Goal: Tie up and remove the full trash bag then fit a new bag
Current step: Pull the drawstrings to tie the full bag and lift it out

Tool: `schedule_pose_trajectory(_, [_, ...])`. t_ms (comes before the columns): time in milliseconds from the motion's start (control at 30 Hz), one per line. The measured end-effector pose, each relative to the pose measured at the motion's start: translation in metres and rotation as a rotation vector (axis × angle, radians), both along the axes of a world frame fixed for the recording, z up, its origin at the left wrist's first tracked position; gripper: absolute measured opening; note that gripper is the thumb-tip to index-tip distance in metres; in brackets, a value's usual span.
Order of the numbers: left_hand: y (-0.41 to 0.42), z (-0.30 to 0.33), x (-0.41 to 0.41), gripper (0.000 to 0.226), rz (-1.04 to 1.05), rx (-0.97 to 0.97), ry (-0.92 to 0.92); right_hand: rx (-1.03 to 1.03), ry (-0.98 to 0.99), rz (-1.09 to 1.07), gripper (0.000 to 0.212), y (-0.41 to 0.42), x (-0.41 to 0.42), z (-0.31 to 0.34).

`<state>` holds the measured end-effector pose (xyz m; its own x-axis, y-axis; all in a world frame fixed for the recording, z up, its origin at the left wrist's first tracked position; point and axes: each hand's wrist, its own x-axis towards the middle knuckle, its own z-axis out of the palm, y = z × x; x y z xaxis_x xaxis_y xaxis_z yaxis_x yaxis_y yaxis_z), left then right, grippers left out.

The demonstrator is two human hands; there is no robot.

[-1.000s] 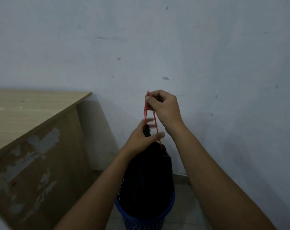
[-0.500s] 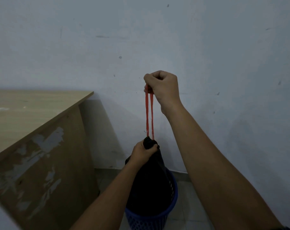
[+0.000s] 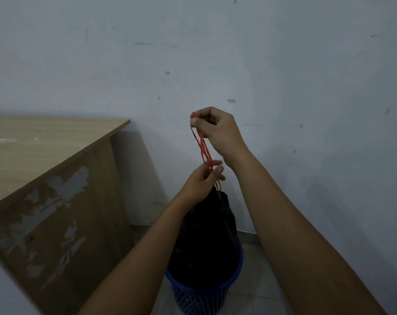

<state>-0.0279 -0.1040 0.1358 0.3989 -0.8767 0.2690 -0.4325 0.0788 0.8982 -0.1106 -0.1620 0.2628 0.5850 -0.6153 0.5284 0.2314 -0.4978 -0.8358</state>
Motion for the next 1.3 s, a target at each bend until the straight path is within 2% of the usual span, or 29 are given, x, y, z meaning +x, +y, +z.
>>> schedule_pose_trajectory(33, [-0.001, -0.004, -0.001, 0.037, 0.028, -0.014, -0.006, -0.008, 0.013, -0.011, 0.014, -0.001, -0.001, -0.002])
schedule_pose_trajectory(133, [0.0, -0.013, 0.003, 0.047, 0.107, -0.079, 0.1, -0.067, 0.034, -0.186, 0.028, -0.01, -0.009, -0.019])
schedule_pose_trajectory(233, [0.005, -0.017, 0.012, 0.049, 0.143, -0.102, 0.106, 0.008, -0.063, -0.419, 0.042, -0.016, -0.019, -0.06])
schedule_pose_trajectory(267, [0.007, -0.018, 0.015, 0.049, 0.146, -0.093, 0.09, 0.077, -0.065, -0.409, 0.043, -0.016, -0.022, -0.078])
schedule_pose_trajectory(367, [0.007, -0.018, 0.019, 0.049, 0.133, -0.086, 0.118, 0.308, 0.035, -0.171, 0.044, -0.013, -0.021, -0.139])
schedule_pose_trajectory(433, [0.006, -0.019, 0.021, 0.048, 0.113, -0.085, 0.176, 0.372, 0.124, -0.027, 0.045, -0.009, -0.021, -0.175])
schedule_pose_trajectory(533, [0.007, -0.025, 0.021, 0.049, 0.107, -0.058, 0.241, 0.416, 0.145, 0.076, 0.042, -0.001, -0.023, -0.205])
schedule_pose_trajectory(667, [0.006, -0.036, 0.028, 0.051, 0.17, 0.0, 0.221, 0.358, 0.176, 0.053, 0.044, 0.003, -0.025, -0.214])
schedule_pose_trajectory(767, [0.006, -0.047, 0.032, 0.052, 0.193, 0.049, 0.276, 0.303, 0.217, 0.09, 0.028, 0.004, -0.025, -0.22])
schedule_pose_trajectory(867, [0.007, -0.062, 0.034, 0.05, 0.216, 0.083, 0.332, 0.329, 0.259, 0.123, 0.026, 0.005, -0.027, -0.226])
schedule_pose_trajectory(967, [0.008, -0.08, 0.036, 0.05, 0.264, 0.145, 0.282, 0.354, 0.321, 0.125, 0.017, 0.007, -0.027, -0.237])
schedule_pose_trajectory(1033, [0.01, -0.089, 0.036, 0.05, 0.274, 0.175, 0.287, 0.469, 0.291, 0.164, 0.019, 0.01, -0.024, -0.245])
schedule_pose_trajectory(1100, [0.015, -0.096, 0.037, 0.05, 0.271, 0.168, 0.31, 0.74, 0.19, 0.194, 0.026, 0.01, -0.019, -0.251])
schedule_pose_trajectory(1200, [0.025, -0.106, 0.045, 0.051, 0.271, 0.195, 0.286, 1.157, -0.105, 0.199, 0.039, 0.003, -0.009, -0.256])
schedule_pose_trajectory(1267, [0.03, -0.113, 0.049, 0.054, 0.28, 0.207, 0.292, 1.269, -0.287, 0.191, 0.05, -0.004, -0.005, -0.256])
schedule_pose_trajectory(1300, [0.032, -0.117, 0.049, 0.056, 0.288, 0.205, 0.316, 1.266, -0.303, 0.184, 0.052, -0.006, -0.003, -0.256])
